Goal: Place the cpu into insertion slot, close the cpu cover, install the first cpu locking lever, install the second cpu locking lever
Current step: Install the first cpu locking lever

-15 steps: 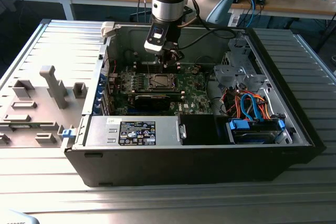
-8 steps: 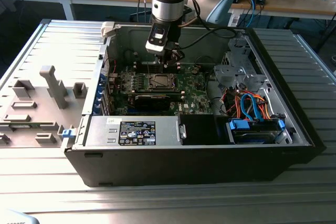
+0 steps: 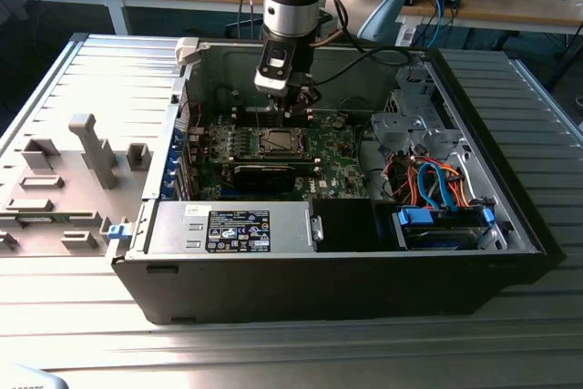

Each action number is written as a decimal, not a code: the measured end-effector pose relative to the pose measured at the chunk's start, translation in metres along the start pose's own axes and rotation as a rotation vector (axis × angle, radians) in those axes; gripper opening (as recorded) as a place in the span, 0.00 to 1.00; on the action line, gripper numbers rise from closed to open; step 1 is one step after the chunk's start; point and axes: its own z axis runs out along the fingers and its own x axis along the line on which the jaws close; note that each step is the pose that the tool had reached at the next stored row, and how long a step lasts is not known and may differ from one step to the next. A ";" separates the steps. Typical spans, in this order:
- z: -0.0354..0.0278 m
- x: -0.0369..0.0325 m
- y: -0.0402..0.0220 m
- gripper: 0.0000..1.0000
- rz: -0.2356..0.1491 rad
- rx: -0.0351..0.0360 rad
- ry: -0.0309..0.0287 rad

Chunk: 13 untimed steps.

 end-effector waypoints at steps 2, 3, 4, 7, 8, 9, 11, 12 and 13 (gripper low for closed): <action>0.0000 0.0000 0.0000 0.11 -0.006 0.0002 -0.0003; 0.0000 0.0000 0.0000 0.11 -0.009 0.0002 -0.0004; 0.0000 0.0000 0.0000 0.11 -0.012 0.0003 -0.0005; 0.0000 0.0000 0.0000 0.11 -0.022 0.0007 -0.0011; 0.0000 0.0000 0.0000 0.11 -0.027 0.0008 -0.0011; 0.0000 0.0000 0.0000 0.11 -0.030 0.0008 -0.0012; 0.0000 0.0000 0.0000 0.11 -0.036 0.0006 -0.0012; 0.0000 0.0000 0.0000 0.11 -0.040 0.0006 -0.0012; 0.0000 0.0000 0.0000 0.11 -0.042 0.0006 -0.0012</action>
